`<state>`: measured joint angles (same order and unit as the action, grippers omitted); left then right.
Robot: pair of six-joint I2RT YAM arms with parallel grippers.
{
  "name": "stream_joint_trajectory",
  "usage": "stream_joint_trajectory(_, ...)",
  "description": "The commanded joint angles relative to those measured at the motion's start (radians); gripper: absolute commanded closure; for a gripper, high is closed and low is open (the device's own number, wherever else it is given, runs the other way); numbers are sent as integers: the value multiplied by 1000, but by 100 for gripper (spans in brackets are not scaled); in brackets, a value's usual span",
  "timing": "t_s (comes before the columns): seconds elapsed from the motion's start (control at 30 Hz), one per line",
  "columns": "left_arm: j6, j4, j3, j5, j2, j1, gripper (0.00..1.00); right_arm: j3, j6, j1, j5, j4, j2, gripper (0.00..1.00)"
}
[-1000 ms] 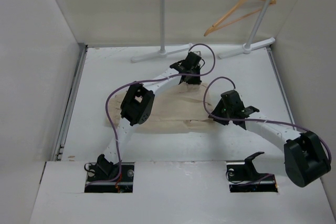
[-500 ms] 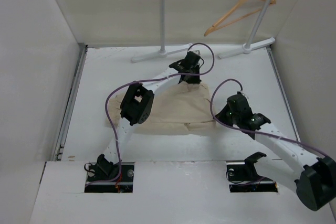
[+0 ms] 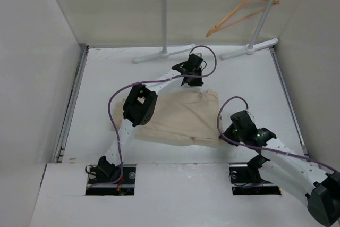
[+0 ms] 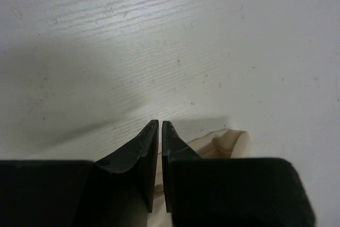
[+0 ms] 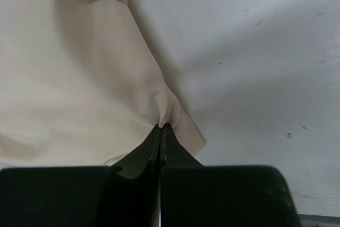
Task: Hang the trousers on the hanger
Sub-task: Fold the trousers at the center of the board.
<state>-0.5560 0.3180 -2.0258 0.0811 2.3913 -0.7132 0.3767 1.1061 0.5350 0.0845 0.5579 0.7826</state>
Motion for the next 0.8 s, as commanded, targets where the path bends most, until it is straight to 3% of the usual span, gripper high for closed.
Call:
stream_joint_trajectory(0.0, -7, -22, -40, -26, -11, -4, 92, 11, 40, 12, 9, 17, 26, 98)
stream_joint_trajectory(0.1, -8, -28, -36, -37, -21, -10, 85, 14, 43, 15, 23, 25, 21, 85)
stream_joint_trajectory(0.23, -16, -83, 39, -90, -128, -9, 70, 48, 6, 9, 38, 97, -84, 55)
stream_joint_trajectory(0.33, -18, -137, 133, -119, -259, 5, 58, 105, -41, -2, 43, 168, -154, 47)
stream_joint_trajectory(0.4, -27, -186, 231, -124, -358, 11, 57, 136, -78, -23, 28, 162, -163, 52)
stream_joint_trajectory(0.5, -74, -250, 424, -127, -496, 10, 60, 156, -146, -48, -37, 44, -94, 82)
stream_joint_trajectory(0.53, -102, -272, 500, -129, -539, 5, 61, 169, -170, -60, -69, -10, -54, 88)
stream_joint_trajectory(0.77, -310, -439, 1073, -198, -849, -27, 64, 327, -278, -195, -238, -401, 344, 91)
